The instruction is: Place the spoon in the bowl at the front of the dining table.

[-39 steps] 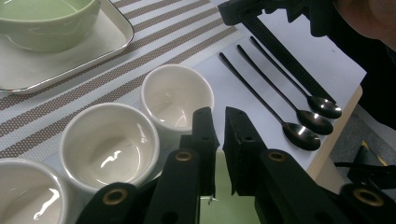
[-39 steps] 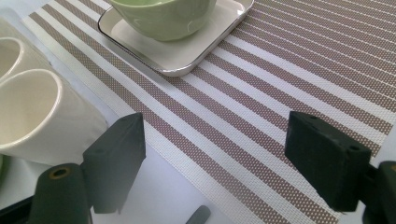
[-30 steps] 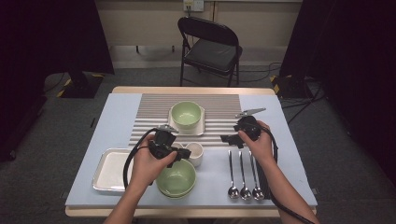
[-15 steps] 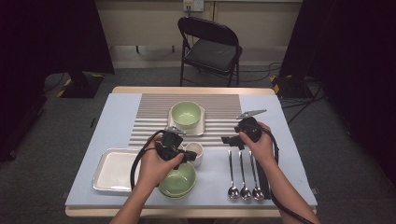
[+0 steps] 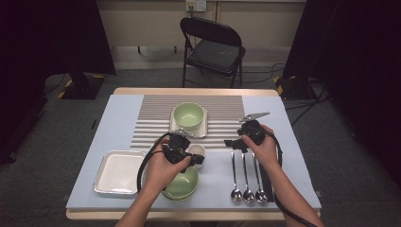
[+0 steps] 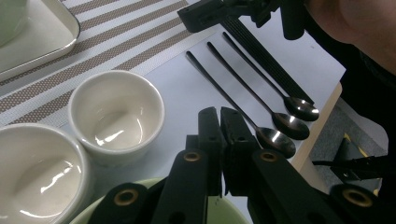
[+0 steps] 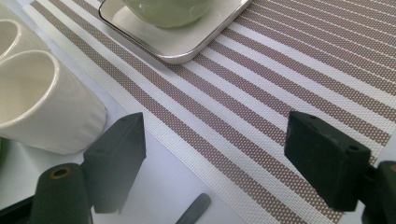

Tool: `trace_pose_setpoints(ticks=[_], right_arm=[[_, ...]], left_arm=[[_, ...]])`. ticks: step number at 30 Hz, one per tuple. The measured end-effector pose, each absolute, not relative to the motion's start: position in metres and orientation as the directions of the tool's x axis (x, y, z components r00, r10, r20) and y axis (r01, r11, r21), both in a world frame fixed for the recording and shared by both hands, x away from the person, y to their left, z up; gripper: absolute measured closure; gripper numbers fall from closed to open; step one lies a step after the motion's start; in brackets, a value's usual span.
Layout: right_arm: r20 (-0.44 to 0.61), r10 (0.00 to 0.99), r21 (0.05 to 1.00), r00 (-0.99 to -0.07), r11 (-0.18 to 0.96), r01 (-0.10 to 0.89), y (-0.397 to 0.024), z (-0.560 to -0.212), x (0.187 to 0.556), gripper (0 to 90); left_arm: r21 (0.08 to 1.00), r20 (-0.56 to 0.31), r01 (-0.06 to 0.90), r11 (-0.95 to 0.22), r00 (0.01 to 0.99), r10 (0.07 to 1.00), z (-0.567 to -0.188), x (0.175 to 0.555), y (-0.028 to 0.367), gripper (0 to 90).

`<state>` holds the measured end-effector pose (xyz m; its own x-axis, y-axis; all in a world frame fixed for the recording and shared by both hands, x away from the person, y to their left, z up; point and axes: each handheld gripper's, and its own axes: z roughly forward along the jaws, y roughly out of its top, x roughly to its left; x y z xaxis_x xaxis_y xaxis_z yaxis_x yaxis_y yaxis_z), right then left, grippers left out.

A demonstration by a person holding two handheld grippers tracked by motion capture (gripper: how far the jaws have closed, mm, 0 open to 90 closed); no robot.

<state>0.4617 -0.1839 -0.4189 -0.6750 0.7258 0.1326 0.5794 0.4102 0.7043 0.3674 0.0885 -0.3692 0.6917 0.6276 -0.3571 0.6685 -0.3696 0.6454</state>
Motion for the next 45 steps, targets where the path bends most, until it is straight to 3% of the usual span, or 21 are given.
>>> trace_pose_setpoints(ticks=[45], right_arm=[[0.133, 0.717, 0.704, -0.684, 0.418, 0.575, -0.184, -0.425, 0.457, 20.2]], left_arm=[[0.624, -0.355, 0.667, -0.408, 0.707, 0.612, -0.385, 0.356, 0.046, 89.2]])
